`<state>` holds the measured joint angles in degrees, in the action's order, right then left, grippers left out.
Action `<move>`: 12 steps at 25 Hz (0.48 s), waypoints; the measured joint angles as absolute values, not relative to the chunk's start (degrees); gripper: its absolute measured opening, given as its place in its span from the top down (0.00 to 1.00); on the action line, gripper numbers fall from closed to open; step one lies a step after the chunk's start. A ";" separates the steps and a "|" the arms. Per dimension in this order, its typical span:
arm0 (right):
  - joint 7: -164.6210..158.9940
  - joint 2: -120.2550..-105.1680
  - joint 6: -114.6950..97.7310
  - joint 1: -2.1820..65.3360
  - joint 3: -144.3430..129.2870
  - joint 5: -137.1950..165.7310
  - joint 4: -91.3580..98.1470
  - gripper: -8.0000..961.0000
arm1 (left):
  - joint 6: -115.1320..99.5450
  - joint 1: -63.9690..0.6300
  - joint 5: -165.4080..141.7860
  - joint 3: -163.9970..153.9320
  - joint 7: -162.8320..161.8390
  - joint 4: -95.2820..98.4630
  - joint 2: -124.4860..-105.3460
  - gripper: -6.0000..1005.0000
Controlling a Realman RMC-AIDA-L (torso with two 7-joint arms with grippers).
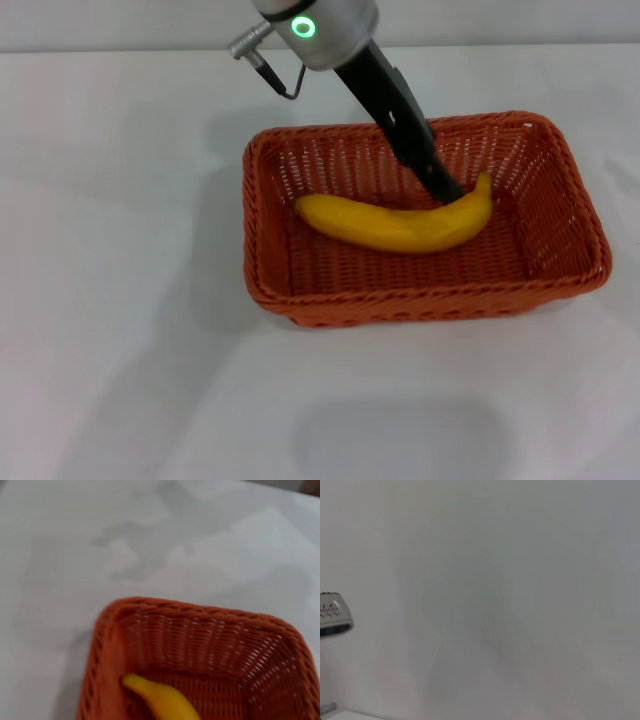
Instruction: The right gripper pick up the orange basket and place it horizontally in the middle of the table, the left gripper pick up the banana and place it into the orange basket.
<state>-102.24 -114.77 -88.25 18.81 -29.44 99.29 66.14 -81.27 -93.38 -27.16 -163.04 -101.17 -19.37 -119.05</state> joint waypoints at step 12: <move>-80.12 -114.99 -86.23 19.63 -28.77 90.95 51.77 0.13 | -81.91 -73.69 12.21 -163.03 -81.98 -39.24 -118.82 0.12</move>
